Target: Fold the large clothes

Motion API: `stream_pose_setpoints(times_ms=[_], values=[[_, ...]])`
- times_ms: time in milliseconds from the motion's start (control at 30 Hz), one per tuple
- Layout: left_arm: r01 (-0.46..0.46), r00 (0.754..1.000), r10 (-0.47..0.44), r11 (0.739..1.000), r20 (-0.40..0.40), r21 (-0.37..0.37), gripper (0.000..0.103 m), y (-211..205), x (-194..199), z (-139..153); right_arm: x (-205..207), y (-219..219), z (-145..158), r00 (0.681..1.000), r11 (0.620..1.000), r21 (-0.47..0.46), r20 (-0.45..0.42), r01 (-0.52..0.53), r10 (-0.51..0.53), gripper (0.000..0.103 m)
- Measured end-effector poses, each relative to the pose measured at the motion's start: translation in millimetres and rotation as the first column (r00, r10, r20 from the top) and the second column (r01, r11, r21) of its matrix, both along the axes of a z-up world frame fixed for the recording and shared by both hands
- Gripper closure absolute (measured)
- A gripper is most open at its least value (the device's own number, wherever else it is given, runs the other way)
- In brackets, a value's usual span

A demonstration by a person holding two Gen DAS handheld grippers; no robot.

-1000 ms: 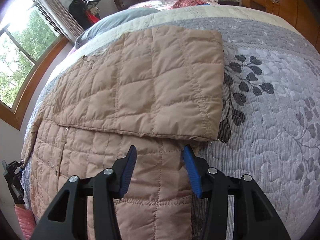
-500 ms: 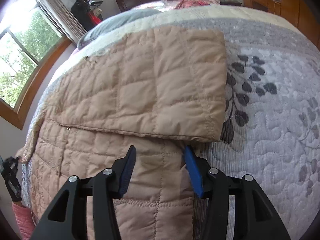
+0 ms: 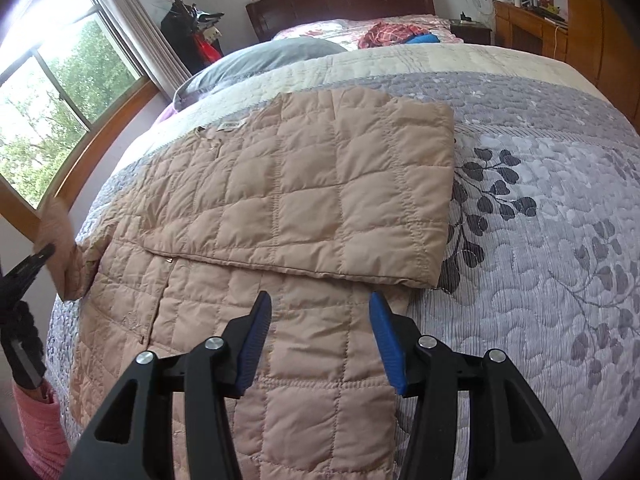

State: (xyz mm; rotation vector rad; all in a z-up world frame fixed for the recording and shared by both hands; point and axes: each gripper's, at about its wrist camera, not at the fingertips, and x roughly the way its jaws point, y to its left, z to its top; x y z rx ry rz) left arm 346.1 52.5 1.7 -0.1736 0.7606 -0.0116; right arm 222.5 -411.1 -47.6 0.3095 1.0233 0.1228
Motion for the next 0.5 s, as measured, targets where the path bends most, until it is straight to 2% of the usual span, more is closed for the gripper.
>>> stream_pose_setpoints(times_ms=[233, 333, 500], values=[[0.208, 0.978, -0.207, 0.977, -0.013, 0.051, 0.1, -114, 17, -12, 1, 10, -3, 1.0, 1.0, -0.013, -0.008, -0.019, 0.019, 0.052], [0.265, 0.964, -0.264, 0.962, -0.031, 0.068, 0.1, -151, 26, -24, 4, 9, -9, 1.0, 1.0, -0.013, -0.025, -0.016, 0.016, 0.052], [0.306, 0.949, -0.299, 0.951, -0.103, 0.056, 0.1, -188, 40, -54, 9, 5, -22, 0.998, 1.0, -0.012, -0.056, -0.009, 0.008, 0.052]])
